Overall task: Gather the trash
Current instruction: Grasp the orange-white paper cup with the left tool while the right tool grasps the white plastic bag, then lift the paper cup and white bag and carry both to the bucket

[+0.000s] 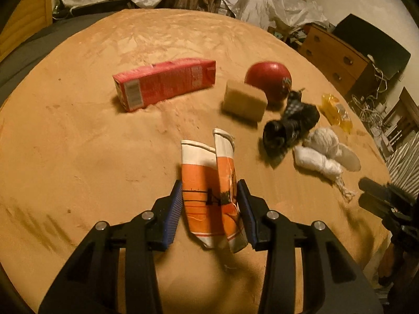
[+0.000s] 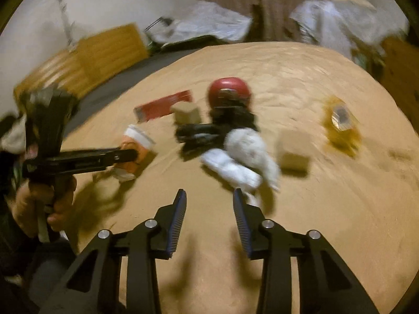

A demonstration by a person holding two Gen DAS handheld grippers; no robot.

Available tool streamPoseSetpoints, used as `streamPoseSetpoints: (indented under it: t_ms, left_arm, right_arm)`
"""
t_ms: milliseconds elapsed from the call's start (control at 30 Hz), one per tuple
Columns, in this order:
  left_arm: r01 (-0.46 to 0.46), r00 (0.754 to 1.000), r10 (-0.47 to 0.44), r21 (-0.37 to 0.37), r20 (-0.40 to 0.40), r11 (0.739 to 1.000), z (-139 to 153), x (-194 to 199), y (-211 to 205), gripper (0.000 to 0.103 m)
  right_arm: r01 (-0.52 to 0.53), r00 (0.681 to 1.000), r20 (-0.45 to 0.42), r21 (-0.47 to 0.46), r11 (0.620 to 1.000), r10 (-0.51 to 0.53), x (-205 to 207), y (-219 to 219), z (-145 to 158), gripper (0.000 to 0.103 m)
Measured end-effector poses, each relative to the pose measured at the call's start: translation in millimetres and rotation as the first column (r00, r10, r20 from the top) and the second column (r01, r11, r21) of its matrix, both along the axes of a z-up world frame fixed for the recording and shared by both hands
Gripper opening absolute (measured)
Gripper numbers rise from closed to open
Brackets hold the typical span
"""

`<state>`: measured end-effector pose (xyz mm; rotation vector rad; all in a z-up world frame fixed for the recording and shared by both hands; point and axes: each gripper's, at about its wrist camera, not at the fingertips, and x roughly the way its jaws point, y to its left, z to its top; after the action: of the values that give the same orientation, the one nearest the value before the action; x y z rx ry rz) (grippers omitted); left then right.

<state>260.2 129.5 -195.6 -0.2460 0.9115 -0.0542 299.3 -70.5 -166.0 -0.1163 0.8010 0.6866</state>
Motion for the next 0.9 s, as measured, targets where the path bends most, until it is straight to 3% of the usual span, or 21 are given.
streamPoseSetpoints:
  t_ms: [133, 267, 433, 500, 567, 633, 700, 800, 833, 900]
  left_arm:
    - [0.006, 1.000, -0.006, -0.003, 0.000, 1.000, -1, 1, -1, 0.040]
    - [0.011, 1.000, -0.011, -0.002, -0.001, 1.000, -2, 1, -3, 0.041]
    - [0.032, 0.999, -0.032, 0.004, -0.001, 0.999, -4, 2, -12, 0.044]
    - [0.032, 0.999, -0.032, 0.020, 0.002, 0.999, -5, 2, -16, 0.045]
    - [0.033, 0.999, -0.033, 0.034, 0.008, 0.999, -4, 1, -19, 0.045]
    - [0.042, 0.999, -0.043, 0.032, 0.010, 0.999, -3, -1, -20, 0.045]
    - [0.055, 0.998, -0.055, 0.029, 0.010, 0.998, -3, -3, -21, 0.045]
    - [0.075, 0.997, -0.075, 0.027, 0.007, 0.997, -1, -6, -22, 0.044]
    - [0.081, 0.997, -0.082, 0.029, 0.007, 0.996, -1, -7, -23, 0.044]
    - [0.082, 0.997, -0.083, 0.034, 0.006, 0.996, -2, -9, -25, 0.044]
  right_arm:
    - [-0.013, 0.998, 0.066, -0.129, 0.992, 0.022, 19, 23, -5, 0.038]
    - [-0.026, 0.998, 0.046, -0.229, 0.973, 0.038, 47, 35, -22, 0.040]
    - [-0.012, 1.000, 0.018, -0.242, 0.970, 0.017, 61, 34, -33, 0.041]
    - [0.006, 0.999, 0.040, -0.263, 0.965, 0.005, 57, 33, -34, 0.034]
    - [0.035, 0.999, 0.034, -0.237, 0.971, -0.028, 55, 27, -31, 0.024]
    - [0.031, 0.999, -0.009, -0.160, 0.987, -0.032, 43, 17, -22, 0.024]
    - [0.006, 0.993, -0.119, -0.042, 0.999, -0.011, 30, 6, -18, 0.024]
    - [-0.004, 0.953, -0.303, 0.097, 0.995, 0.033, 16, -8, -29, 0.025]
    - [0.002, 0.943, -0.331, 0.107, 0.994, 0.034, 13, -10, -33, 0.025]
    - [-0.003, 0.950, -0.311, 0.043, 0.999, 0.016, 5, -9, -38, 0.026]
